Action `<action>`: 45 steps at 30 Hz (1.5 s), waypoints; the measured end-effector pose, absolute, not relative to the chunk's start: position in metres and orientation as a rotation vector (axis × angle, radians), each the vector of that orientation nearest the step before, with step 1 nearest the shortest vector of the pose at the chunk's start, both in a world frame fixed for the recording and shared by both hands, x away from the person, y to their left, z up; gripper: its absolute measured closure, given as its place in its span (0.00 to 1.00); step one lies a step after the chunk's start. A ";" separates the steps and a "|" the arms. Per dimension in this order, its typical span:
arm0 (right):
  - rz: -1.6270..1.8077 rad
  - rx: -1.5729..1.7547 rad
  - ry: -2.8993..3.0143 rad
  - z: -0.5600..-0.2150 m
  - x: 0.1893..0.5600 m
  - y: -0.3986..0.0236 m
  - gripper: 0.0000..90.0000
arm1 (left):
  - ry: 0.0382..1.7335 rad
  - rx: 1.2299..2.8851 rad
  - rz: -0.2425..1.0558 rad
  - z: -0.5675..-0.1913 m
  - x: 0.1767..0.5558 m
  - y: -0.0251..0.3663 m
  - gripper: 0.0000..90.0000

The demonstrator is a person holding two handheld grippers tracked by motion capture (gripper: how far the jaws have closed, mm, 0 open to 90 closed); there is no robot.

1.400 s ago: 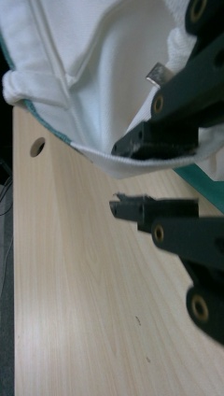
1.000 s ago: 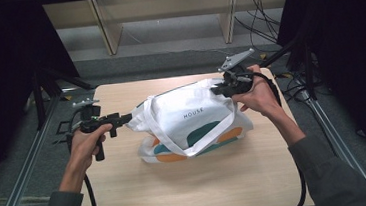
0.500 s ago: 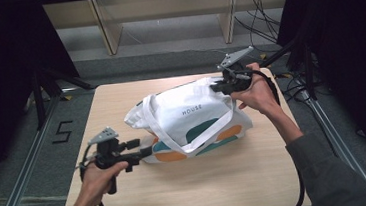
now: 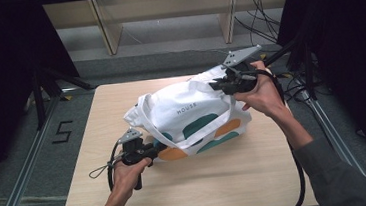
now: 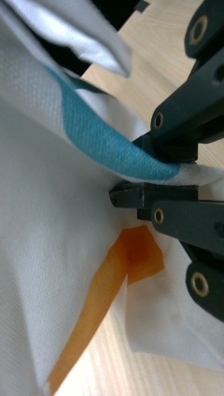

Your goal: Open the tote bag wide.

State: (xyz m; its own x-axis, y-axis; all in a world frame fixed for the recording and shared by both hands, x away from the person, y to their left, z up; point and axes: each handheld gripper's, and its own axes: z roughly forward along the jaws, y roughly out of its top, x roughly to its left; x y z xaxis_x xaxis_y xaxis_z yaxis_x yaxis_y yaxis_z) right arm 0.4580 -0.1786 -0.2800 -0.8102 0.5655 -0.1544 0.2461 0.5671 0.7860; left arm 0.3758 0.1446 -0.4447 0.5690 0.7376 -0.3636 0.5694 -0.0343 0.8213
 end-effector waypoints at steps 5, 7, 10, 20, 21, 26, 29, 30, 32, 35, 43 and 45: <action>1.219 0.534 2.372 -0.272 0.433 -0.178 0.95 | 1.122 1.697 0.172 -0.446 0.378 0.143 0.92; 1.216 0.517 2.397 -0.279 0.430 -0.177 0.95 | 1.127 1.681 0.162 -0.446 0.379 0.143 0.92; 1.198 0.491 2.423 -0.295 0.425 -0.174 0.95 | 1.142 1.658 0.158 -0.447 0.381 0.142 0.92; 1.182 0.557 2.340 -0.300 0.430 -0.180 0.95 | 1.114 1.661 0.135 -0.439 0.377 0.133 0.95; 1.163 0.567 2.344 -0.299 0.434 -0.180 0.95 | 1.092 1.663 0.129 -0.438 0.374 0.131 0.95; 1.174 0.574 2.284 -0.291 0.449 -0.179 0.95 | 1.131 1.632 0.135 -0.441 0.384 0.135 0.95; 1.228 0.578 2.256 -0.276 0.437 -0.186 0.95 | 1.154 1.607 0.106 -0.443 0.388 0.137 0.95; 1.229 0.543 2.247 -0.269 0.433 -0.190 0.95 | 1.155 1.609 0.108 -0.443 0.388 0.136 0.95; 1.244 0.525 2.246 -0.261 0.424 -0.195 0.95 | 1.157 1.609 0.103 -0.441 0.386 0.134 0.95; 1.238 0.526 2.246 -0.258 0.409 -0.201 0.95 | 1.162 1.590 0.093 -0.440 0.384 0.129 0.95; 1.196 0.553 2.284 -0.279 0.418 -0.198 0.95 | 1.128 1.601 0.029 -0.438 0.371 0.114 0.96; 1.195 0.580 2.276 -0.282 0.427 -0.197 0.95 | 1.109 1.610 0.032 -0.436 0.369 0.113 0.96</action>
State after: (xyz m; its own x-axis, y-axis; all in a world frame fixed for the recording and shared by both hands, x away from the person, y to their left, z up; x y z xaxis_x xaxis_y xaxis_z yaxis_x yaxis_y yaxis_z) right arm 0.4267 -0.1973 -0.2823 -0.7837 0.5763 -0.2317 0.1365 0.5238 0.8409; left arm 0.3689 0.1128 -0.4363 0.5572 0.6573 -0.5074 0.6269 0.0677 0.7762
